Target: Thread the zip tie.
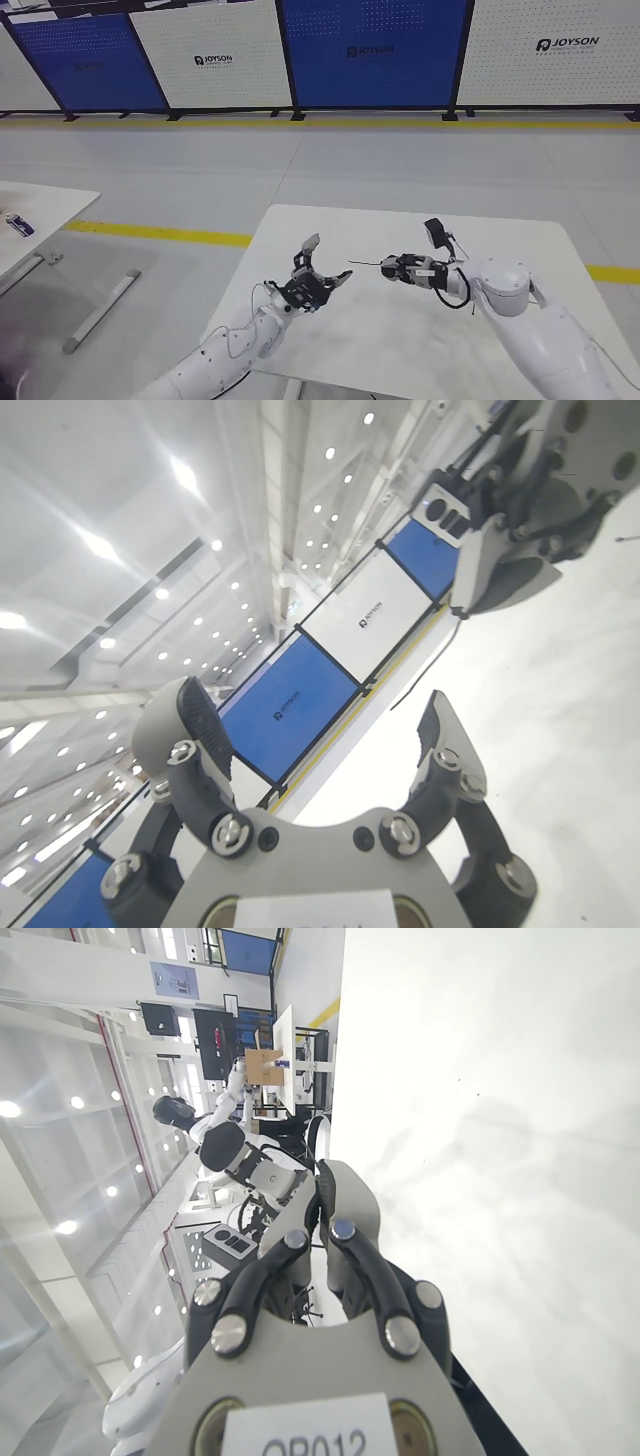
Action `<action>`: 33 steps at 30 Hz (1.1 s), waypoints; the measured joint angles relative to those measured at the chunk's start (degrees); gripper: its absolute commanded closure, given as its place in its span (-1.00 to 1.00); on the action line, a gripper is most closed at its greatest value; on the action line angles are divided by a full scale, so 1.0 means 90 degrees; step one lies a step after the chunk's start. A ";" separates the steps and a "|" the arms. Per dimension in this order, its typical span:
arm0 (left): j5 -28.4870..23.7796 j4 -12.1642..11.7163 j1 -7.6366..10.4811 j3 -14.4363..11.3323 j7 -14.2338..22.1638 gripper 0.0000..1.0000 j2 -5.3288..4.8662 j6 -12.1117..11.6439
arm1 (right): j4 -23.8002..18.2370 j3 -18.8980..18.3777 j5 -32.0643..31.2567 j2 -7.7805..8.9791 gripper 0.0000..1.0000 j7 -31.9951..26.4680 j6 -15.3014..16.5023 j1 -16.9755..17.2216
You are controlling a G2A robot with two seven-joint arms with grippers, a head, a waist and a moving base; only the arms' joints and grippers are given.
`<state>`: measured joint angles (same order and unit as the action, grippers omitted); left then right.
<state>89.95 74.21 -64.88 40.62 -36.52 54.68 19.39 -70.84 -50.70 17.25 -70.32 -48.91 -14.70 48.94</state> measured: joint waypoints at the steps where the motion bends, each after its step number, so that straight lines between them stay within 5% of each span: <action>1: 0.0000 -0.0012 0.0205 -0.0296 0.0152 -1.00 -0.0091 0.0002 | -0.0003 0.0007 -0.0013 -0.0003 1.00 0.0002 -0.0029 -0.0006; 2: 0.0000 0.0016 0.0477 -0.0674 0.0376 -1.00 -0.0198 0.0007 | -0.0002 0.0011 -0.0022 -0.0008 1.00 0.0008 -0.0054 -0.0015; 4: 0.0000 0.0064 0.0710 -0.1005 0.0535 -1.00 -0.0263 0.0010 | 0.0001 0.0012 -0.0024 -0.0010 1.00 0.0011 -0.0061 -0.0018; 16: 0.0001 0.0067 0.0663 -0.0966 0.0519 -1.00 -0.0257 0.0007 | 0.0001 0.0011 -0.0022 -0.0010 1.00 0.0011 -0.0058 -0.0017; 18: -0.0007 0.0089 0.0653 -0.0923 0.0566 -1.00 -0.0263 -0.0148 | -0.0010 0.0017 -0.0047 -0.0009 1.00 0.0038 -0.0058 -0.0002; 22: 0.0001 0.0204 0.0703 -0.0719 0.0907 -1.00 -0.0400 -0.0980 | -0.0252 0.0123 -0.0563 0.0010 1.00 0.0271 -0.0198 0.0075; 26: 0.0001 0.0520 0.0849 -0.0480 0.1324 -1.00 -0.0720 -0.2171 | -0.0354 0.0160 -0.0907 0.0047 1.00 0.0035 -0.0132 0.0080; 30: -0.0119 0.0925 0.0758 -0.0054 0.1532 -1.00 -0.1011 -0.3312 | -0.0389 0.0157 -0.1149 0.0074 1.00 -0.0120 0.0215 0.0099; 33: -0.0177 0.1007 0.0719 0.0063 0.1545 -1.00 -0.1057 -0.3505 | -0.0430 0.0113 -0.1168 0.0078 1.00 -0.0005 0.0288 0.0150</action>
<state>88.36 83.28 -58.41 41.19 -22.61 45.17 -12.16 -74.71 -49.68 6.74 -69.62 -48.95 -12.11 50.29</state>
